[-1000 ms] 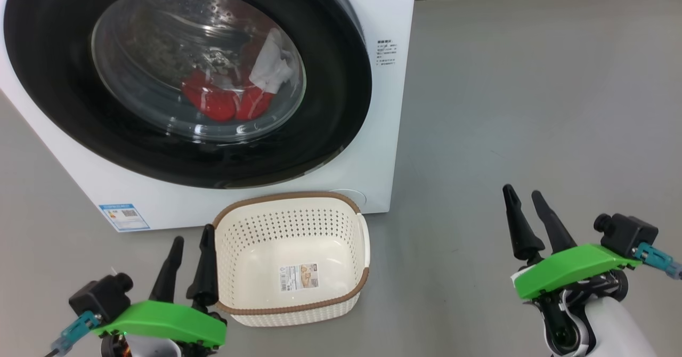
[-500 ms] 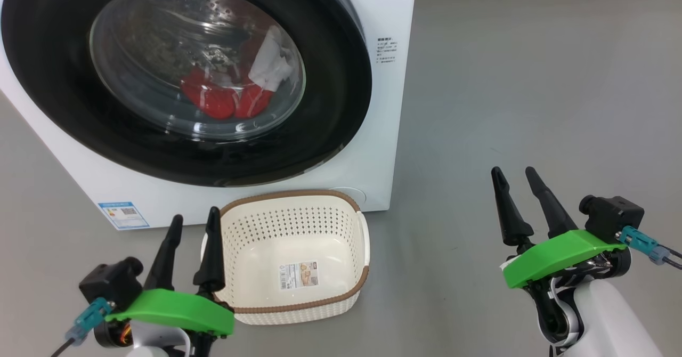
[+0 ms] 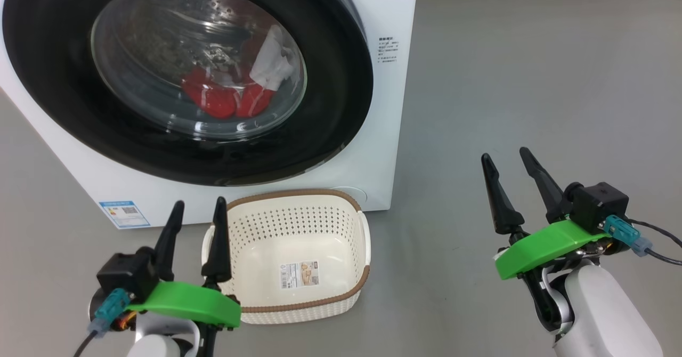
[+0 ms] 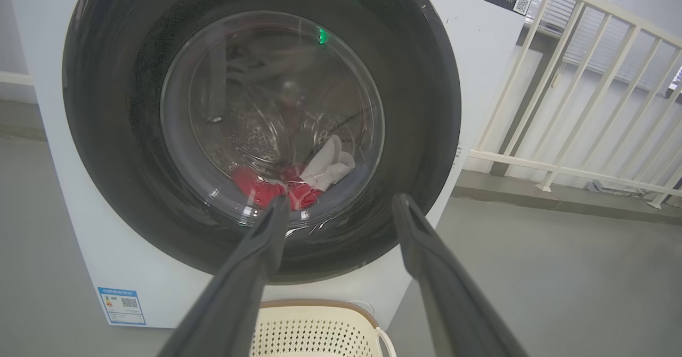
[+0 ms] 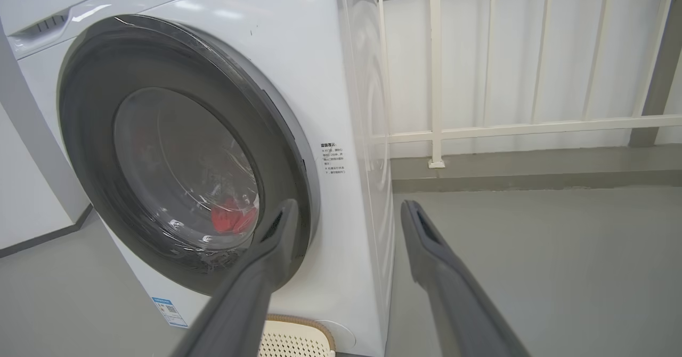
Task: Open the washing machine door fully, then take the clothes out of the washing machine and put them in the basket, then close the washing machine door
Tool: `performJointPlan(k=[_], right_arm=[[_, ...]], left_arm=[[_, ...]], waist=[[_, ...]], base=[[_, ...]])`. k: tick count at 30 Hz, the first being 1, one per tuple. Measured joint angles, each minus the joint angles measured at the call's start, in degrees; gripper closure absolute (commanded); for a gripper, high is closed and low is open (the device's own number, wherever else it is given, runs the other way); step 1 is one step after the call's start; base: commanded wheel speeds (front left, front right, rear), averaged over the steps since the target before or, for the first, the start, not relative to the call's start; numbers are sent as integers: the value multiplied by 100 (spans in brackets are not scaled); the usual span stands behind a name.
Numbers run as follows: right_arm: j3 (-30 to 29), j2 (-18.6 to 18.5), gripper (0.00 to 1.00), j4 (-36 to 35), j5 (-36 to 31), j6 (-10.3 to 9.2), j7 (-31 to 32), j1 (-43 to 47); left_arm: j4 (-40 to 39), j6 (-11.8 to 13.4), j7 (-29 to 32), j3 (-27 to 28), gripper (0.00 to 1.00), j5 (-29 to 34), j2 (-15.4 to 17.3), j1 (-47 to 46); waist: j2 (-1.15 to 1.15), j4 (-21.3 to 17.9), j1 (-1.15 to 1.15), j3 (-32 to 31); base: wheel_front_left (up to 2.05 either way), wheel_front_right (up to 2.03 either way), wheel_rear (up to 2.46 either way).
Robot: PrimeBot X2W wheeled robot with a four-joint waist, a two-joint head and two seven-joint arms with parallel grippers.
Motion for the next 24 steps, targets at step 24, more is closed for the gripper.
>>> performJointPlan(k=[24], right_arm=[[122,-52,0,75,-957,12,-269,-244]], left_arm=[[126,119,-250,-141,0,1039,26,-276]], waist=[[0,0,0,-32]], base=[[0,0,0]])
